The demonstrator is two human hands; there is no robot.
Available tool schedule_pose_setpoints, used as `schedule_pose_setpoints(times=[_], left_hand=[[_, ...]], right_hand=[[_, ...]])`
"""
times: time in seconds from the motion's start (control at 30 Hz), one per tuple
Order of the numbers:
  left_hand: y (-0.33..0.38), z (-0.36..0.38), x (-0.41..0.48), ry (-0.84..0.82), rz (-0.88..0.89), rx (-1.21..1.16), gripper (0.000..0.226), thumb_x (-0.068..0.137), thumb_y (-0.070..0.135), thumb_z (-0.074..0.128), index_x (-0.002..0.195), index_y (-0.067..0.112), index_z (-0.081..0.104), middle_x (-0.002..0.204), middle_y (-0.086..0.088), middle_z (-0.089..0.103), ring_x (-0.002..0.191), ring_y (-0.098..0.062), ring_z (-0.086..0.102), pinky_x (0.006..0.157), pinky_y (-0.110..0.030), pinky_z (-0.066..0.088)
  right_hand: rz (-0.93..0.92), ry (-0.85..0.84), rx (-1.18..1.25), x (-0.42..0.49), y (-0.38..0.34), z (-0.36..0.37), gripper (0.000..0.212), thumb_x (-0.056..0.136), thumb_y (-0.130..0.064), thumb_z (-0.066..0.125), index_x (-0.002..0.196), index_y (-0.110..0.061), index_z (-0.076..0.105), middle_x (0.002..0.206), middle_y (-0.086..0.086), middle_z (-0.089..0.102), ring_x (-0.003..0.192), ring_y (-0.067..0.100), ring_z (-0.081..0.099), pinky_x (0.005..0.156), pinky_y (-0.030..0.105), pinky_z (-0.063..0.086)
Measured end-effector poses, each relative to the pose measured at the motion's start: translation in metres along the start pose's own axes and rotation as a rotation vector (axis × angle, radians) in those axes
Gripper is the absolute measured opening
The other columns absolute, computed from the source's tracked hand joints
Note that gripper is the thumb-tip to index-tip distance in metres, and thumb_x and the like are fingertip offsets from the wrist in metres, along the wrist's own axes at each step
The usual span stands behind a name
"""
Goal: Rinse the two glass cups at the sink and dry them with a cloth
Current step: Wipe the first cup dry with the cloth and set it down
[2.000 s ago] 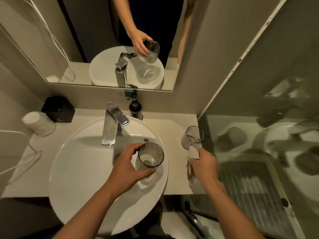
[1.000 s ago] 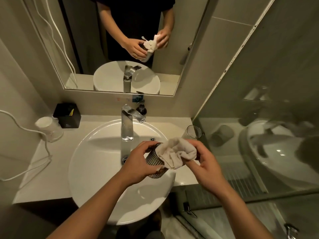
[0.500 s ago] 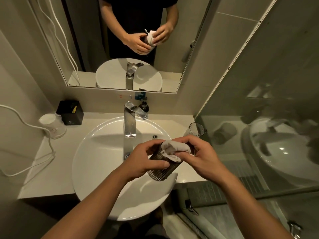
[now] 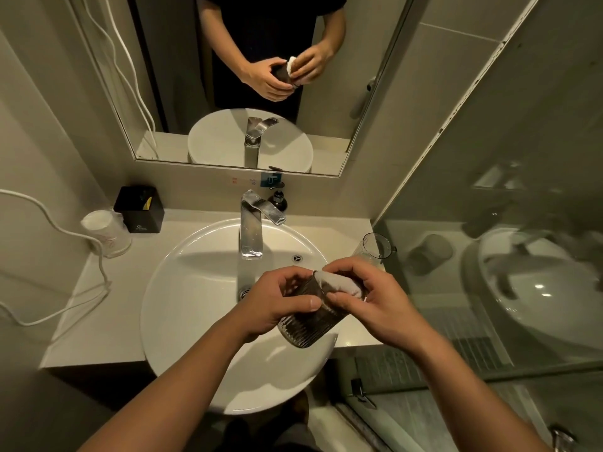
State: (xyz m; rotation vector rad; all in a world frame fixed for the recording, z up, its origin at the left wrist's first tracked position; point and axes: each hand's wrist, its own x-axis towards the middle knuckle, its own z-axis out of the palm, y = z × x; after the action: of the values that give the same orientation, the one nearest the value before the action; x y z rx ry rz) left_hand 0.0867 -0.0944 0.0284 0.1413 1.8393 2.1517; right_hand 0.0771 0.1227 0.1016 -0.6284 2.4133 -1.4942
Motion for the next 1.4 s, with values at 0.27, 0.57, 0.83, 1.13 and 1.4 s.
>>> schedule_pose_setpoints(times=[0.27, 0.57, 0.83, 1.13, 1.4], left_hand=[[0.002, 0.005, -0.002, -0.037, -0.078, -0.153, 0.052, 0.071, 0.035, 0.080, 0.110, 0.001, 0.075, 0.101, -0.016, 0.075, 0.095, -0.028, 0.070, 0.089, -0.039, 0.057], [0.018, 0.016, 0.000, -0.019, -0.105, 0.239, 0.031, 0.091, 0.040, 0.074, 0.110, 0.016, 0.075, 0.106, -0.003, 0.076, 0.101, -0.017, 0.072, 0.098, -0.041, 0.057], [0.024, 0.026, -0.019, -0.042, 0.290, 0.900, 0.074, 0.075, 0.054, 0.082, 0.139, 0.034, 0.051, 0.130, 0.015, 0.056, 0.115, -0.002, 0.051, 0.099, -0.025, 0.047], [0.038, 0.005, -0.007, -0.121, 0.063, 0.483, 0.048, 0.080, 0.030, 0.088, 0.125, 0.026, 0.072, 0.114, 0.004, 0.075, 0.106, -0.008, 0.068, 0.095, -0.028, 0.056], [0.030, 0.000, -0.001, -0.138, -0.088, 0.136, 0.038, 0.082, 0.032, 0.078, 0.116, 0.015, 0.077, 0.110, -0.003, 0.077, 0.107, -0.022, 0.072, 0.091, -0.035, 0.060]], right_hand=[[0.098, -0.118, 0.276, -0.015, -0.002, -0.004, 0.027, 0.083, -0.015, 0.080, 0.106, -0.015, 0.067, 0.099, 0.005, 0.072, 0.092, 0.018, 0.066, 0.080, 0.039, 0.056], [0.198, 0.030, 0.181, -0.024, 0.013, 0.004, 0.025, 0.075, -0.035, 0.082, 0.080, -0.031, 0.058, 0.079, 0.001, 0.064, 0.077, 0.018, 0.061, 0.068, 0.043, 0.050], [0.306, 0.297, 0.314, -0.026, 0.020, 0.020, 0.020, 0.093, -0.020, 0.074, 0.083, -0.021, 0.057, 0.075, 0.000, 0.069, 0.072, 0.014, 0.065, 0.066, 0.035, 0.050], [0.170, 0.159, 0.392, -0.031, 0.006, 0.012, 0.010, 0.092, -0.027, 0.068, 0.087, -0.020, 0.063, 0.086, 0.005, 0.067, 0.083, 0.018, 0.059, 0.073, 0.034, 0.050], [0.138, 0.115, 0.490, -0.028, 0.003, 0.012, 0.016, 0.086, -0.027, 0.075, 0.089, -0.017, 0.063, 0.115, 0.019, 0.072, 0.099, 0.026, 0.067, 0.079, 0.040, 0.055]])
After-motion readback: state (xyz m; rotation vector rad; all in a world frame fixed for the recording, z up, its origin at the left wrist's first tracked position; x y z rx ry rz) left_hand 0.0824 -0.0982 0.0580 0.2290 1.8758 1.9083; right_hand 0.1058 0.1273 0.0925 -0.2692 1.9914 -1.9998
